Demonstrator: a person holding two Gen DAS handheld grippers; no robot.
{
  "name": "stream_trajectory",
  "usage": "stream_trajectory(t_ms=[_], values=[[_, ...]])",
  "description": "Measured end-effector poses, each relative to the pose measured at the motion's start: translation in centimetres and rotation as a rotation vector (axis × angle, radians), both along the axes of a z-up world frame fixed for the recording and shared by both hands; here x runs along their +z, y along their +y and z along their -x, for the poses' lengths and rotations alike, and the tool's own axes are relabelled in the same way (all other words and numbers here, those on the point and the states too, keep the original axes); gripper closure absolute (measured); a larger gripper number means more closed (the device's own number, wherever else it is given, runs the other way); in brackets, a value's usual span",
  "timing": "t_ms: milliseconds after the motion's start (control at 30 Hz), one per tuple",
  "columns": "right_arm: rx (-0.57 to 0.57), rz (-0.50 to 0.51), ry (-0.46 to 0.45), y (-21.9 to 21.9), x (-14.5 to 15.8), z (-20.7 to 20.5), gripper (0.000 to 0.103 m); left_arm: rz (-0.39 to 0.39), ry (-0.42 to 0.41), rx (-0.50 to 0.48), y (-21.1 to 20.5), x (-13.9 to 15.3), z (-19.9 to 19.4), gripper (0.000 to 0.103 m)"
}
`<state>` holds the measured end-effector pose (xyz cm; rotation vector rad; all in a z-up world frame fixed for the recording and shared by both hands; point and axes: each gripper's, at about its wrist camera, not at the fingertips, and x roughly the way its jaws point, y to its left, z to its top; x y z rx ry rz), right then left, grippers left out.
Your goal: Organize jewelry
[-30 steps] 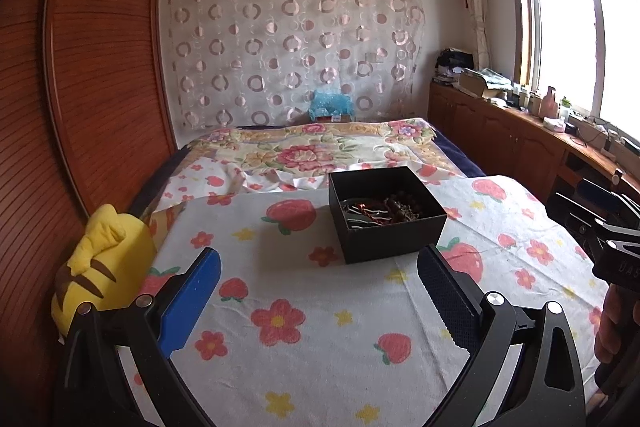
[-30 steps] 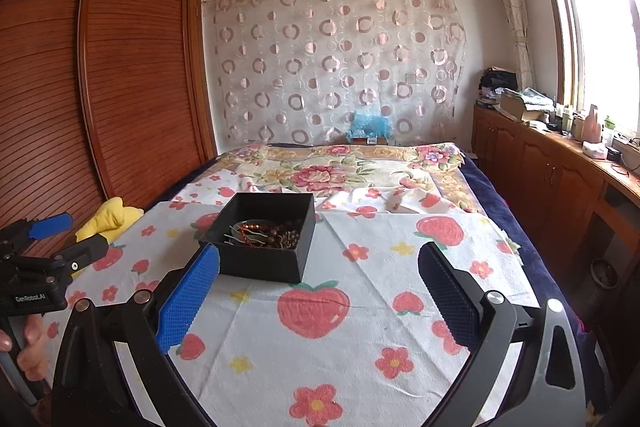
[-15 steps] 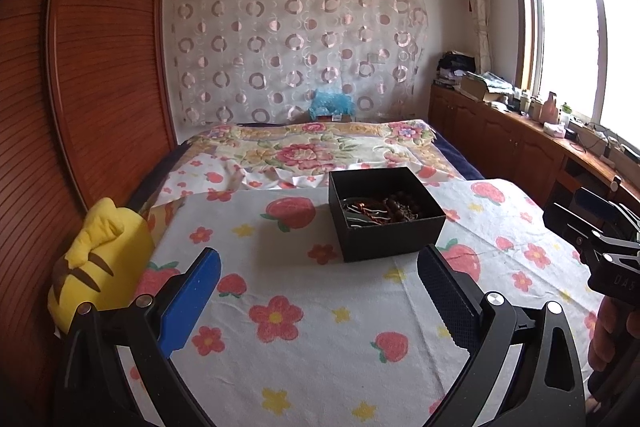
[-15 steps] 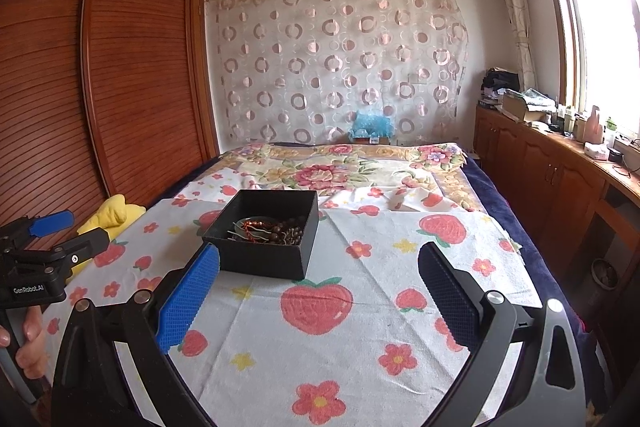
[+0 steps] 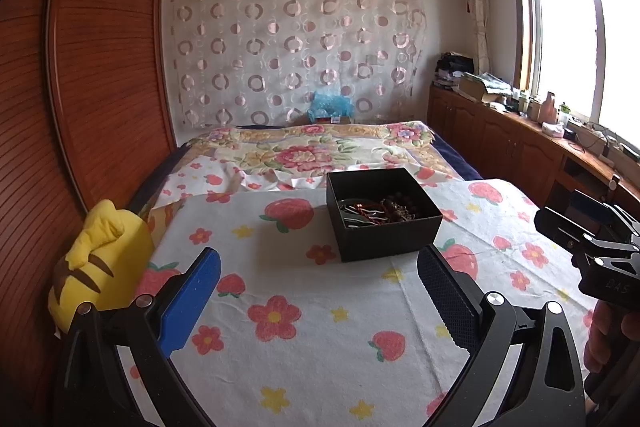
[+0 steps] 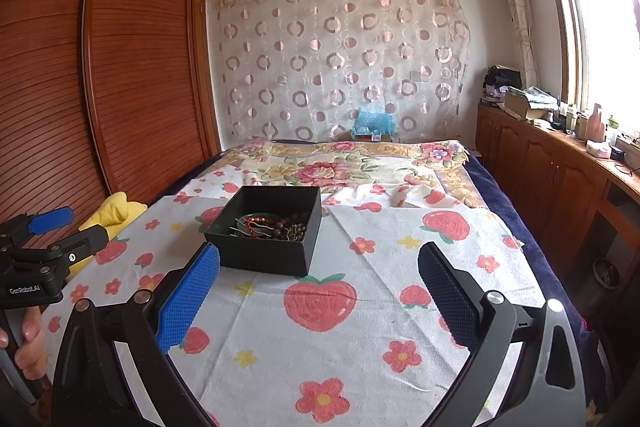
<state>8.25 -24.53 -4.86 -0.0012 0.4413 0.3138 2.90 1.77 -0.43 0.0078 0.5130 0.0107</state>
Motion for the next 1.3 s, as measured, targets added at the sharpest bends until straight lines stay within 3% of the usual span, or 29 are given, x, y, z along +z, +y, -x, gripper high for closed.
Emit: stream_trajectory(t_ms=[1300], values=[[0.0,0.001,-0.001,-0.15,-0.09,0.06,0.003,-0.002,-0.002,0.001,-0.13,-0.46,0.03,0.008]])
